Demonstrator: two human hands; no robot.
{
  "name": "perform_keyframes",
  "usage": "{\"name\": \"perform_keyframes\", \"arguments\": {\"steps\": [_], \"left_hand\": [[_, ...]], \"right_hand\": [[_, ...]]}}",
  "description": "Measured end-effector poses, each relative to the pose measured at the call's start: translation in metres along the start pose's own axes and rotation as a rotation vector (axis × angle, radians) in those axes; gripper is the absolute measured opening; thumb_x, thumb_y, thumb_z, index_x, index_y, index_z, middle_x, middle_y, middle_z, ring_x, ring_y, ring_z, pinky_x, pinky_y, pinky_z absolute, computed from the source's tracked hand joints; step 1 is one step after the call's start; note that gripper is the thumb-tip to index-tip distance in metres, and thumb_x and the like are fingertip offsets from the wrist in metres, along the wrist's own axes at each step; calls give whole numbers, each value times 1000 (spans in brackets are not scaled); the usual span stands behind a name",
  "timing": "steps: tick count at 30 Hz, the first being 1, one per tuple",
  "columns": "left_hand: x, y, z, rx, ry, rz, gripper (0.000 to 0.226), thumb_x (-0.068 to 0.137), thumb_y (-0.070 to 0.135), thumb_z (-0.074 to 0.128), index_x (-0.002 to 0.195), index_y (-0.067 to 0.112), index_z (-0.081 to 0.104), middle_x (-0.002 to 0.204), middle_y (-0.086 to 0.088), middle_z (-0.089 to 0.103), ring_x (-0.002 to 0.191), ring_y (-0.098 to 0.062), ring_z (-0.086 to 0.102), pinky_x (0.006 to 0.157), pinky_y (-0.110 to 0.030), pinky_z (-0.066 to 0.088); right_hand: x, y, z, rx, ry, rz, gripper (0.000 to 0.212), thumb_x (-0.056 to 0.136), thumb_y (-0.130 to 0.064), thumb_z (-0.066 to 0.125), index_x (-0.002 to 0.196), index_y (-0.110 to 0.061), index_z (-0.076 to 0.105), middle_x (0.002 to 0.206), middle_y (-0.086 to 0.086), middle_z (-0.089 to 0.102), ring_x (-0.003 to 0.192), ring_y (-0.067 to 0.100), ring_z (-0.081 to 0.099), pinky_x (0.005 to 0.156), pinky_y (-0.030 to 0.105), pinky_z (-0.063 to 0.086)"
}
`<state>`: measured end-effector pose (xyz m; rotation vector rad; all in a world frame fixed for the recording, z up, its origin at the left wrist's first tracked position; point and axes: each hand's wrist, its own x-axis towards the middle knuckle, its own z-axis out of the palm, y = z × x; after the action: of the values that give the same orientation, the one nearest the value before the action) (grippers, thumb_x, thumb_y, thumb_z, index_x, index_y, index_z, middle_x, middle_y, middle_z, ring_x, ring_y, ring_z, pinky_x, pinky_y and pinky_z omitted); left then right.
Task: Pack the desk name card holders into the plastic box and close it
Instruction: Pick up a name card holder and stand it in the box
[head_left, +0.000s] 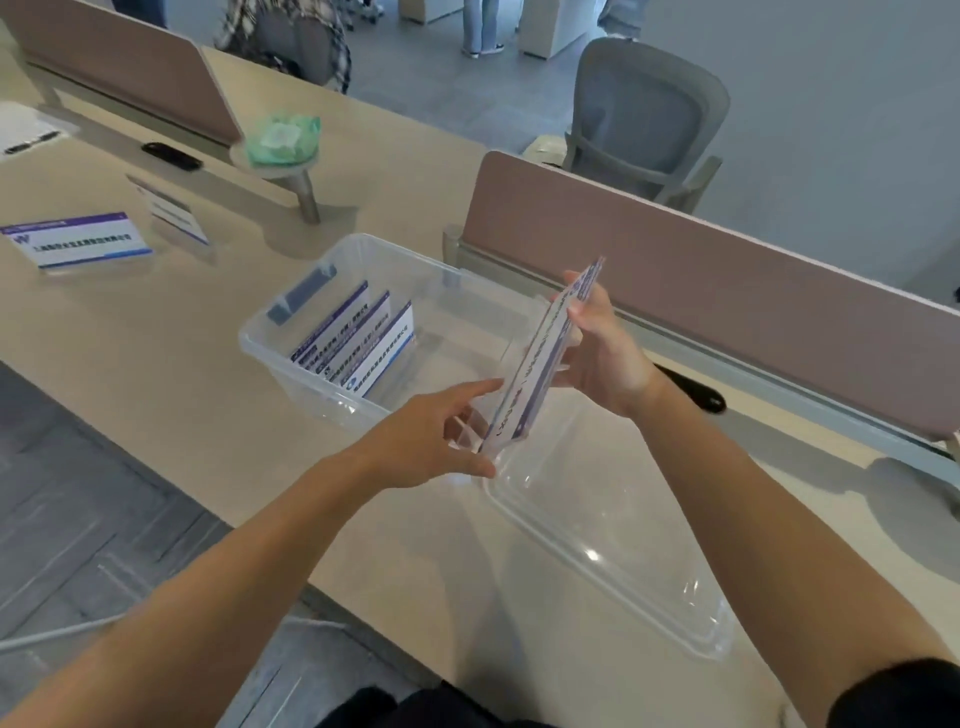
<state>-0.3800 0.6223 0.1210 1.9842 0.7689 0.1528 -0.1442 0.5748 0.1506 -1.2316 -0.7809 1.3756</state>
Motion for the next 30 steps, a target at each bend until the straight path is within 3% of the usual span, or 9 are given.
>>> {"name": "perform_keyframes", "arguments": {"steps": [3, 5, 8, 12, 16, 20, 23, 26, 30], "left_hand": [[11, -20, -32, 13, 30, -59, 89, 71, 34, 85, 144, 43, 35, 106, 13, 64, 87, -11, 65, 83, -36, 59], [17, -39, -54, 51, 43, -86, 85, 72, 35, 84, 143, 39, 39, 105, 14, 64, 88, -11, 65, 85, -34, 58], [30, -70, -89, 64, 89, -103, 75, 74, 36, 83, 139, 35, 46, 104, 15, 63, 88, -9, 64, 84, -26, 55], [59, -116, -141, 69, 57, -79, 51, 82, 39, 75, 128, 33, 54, 104, 14, 62, 92, -9, 62, 76, -21, 52], [94, -158, -194, 98, 80, 87, 35, 88, 33, 70, 121, 24, 63, 103, 9, 62, 95, -10, 60, 90, -28, 50], [121, -201, -231, 427, 176, 190, 43, 82, 42, 69, 117, 17, 67, 119, -11, 58, 116, -32, 51, 101, -42, 36], [132, -222, -243, 634, 124, -14, 61, 79, 63, 53, 131, 32, 52, 143, -17, 37, 131, -39, 34, 107, -47, 33], [134, -229, -238, 581, 29, -186, 67, 83, 60, 58, 142, 40, 35, 156, -10, 20, 137, -38, 24, 108, -46, 33], [134, -234, -235, 518, 104, -171, 69, 85, 52, 57, 145, 35, 29, 151, -3, 32, 129, -38, 33, 102, -46, 39]], "right_hand": [[34, 11, 0, 31, 17, 11, 60, 69, -49, 72, 122, -53, 45, 148, 11, 37, 118, 57, 52, 91, 67, 47], [53, 17, 2, 46, 38, 24, 61, 69, -48, 75, 122, -53, 46, 150, 12, 35, 112, 52, 53, 91, 69, 46], [78, 21, 12, 35, 93, 37, 69, 68, -48, 75, 128, -51, 43, 150, 12, 34, 105, 41, 49, 90, 63, 51], [109, 29, 29, 22, 214, 41, 76, 64, -48, 75, 132, -50, 40, 149, 7, 36, 110, 42, 51, 81, 53, 59], [132, 39, 57, 28, 347, 48, 77, 64, -45, 75, 133, -49, 41, 149, 7, 35, 114, 43, 50, 72, 47, 60], [151, 54, 82, 47, 450, 92, 78, 62, -41, 76, 132, -50, 43, 153, 7, 33, 106, 40, 52, 64, 40, 59], [163, 72, 95, -61, 476, 158, 93, 60, -40, 80, 142, -43, 36, 156, 7, 27, 101, 33, 56, 68, 43, 58], [176, 90, 104, -142, 492, 201, 92, 61, -36, 81, 141, -39, 36, 151, 3, 24, 102, 28, 58, 81, 54, 58], [202, 116, 99, -135, 486, 265, 92, 65, -29, 81, 144, -39, 35, 149, -4, 21, 113, 27, 58, 91, 59, 53]]}}
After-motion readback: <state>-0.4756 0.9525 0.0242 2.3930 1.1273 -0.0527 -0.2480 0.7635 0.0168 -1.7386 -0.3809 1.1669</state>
